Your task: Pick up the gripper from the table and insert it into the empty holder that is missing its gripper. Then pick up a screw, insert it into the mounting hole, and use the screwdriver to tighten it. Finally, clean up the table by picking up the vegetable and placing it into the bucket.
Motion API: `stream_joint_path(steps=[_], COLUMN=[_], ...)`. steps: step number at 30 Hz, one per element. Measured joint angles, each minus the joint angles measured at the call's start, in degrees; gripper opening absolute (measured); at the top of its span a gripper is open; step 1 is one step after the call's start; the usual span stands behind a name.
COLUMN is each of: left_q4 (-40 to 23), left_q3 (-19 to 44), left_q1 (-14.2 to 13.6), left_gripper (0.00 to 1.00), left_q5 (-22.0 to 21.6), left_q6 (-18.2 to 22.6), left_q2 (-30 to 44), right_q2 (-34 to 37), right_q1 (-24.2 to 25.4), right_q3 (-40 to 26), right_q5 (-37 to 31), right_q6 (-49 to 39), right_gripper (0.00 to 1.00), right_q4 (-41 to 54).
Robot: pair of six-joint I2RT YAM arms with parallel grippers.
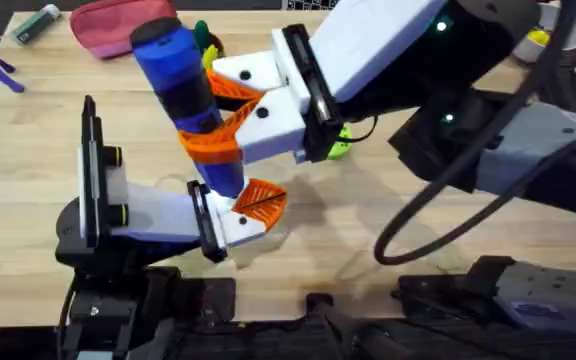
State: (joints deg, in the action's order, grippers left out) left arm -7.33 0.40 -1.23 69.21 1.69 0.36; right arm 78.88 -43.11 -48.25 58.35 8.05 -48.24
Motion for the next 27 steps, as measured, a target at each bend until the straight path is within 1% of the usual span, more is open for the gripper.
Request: stream_joint_path(steps=[19, 23, 25, 27], left_q4=[0.0, 0.0, 0.0, 0.0], left_q3=[0.0, 0.0, 0.0, 0.0], left_q1=[0.0, 0.0, 0.0, 0.0], left_gripper=[0.018, 0.018, 0.018, 0.018], left_q5=[0.0, 0.0, 0.0, 0.0], left_q6=[-0.2, -0.2, -0.2, -0.2], left_q2=[0.0, 0.0, 0.0, 0.0], right_q2=[0.7, 1.1, 1.4, 1.8], right_q1=[0.0, 0.0, 0.0, 0.0], right_q3=[-0.2, -3.1, -5.8, -9.9], right_q5=[0.0, 0.0, 0.0, 0.0], right_q6=[0.8, 1.1, 0.6, -0.6], right_gripper=[0.026, 0.026, 0.026, 0.026], right_q4=[-0.3, 5.4, 10.3, 16.2])
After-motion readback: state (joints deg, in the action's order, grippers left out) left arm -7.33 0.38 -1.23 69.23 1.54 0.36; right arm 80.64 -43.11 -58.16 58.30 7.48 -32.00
